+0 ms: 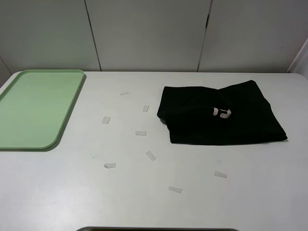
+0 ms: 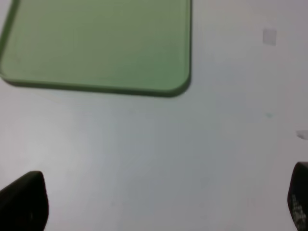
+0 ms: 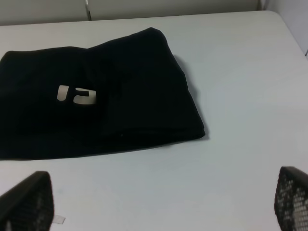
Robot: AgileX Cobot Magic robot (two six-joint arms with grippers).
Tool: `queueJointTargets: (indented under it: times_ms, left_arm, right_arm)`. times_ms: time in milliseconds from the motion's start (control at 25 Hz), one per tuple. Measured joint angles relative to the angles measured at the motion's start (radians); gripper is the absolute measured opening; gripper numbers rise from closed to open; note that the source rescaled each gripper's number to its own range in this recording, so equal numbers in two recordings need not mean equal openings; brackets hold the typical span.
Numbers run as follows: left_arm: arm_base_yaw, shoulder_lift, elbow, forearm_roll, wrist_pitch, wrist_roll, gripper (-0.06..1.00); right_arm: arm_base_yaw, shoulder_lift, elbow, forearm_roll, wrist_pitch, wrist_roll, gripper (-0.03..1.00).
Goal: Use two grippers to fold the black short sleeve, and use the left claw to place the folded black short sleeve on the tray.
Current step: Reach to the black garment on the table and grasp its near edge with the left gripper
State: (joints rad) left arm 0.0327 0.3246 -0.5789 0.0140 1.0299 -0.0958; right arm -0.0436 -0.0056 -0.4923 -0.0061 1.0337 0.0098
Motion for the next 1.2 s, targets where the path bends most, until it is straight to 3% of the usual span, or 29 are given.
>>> queueJointTargets:
  times_ms: [280,440,760,1200]
  left_arm:
    - [-0.003,0.397,-0.106,-0.074,-0.145,0.096,1.0]
    - [-0.05,0.6,-0.165,-0.101,-0.257,0.122,1.0]
    - [-0.265,0.971,-0.278,-0.106,-0.472,0.111,1.0]
    - [-0.537,1.41,-0.492,-0.111,-0.699,-0.007,1.0]
  right_arm:
    - [0.0,0.0,0.0,0.0,0.0,0.0,1.0]
    - [0.0,0.0,0.0,0.0,0.0,0.0,1.0]
    - [0.0,0.0,0.0,0.0,0.0,0.0,1.0]
    - [0.0,0.0,0.0,0.0,0.0,0.0,1.0]
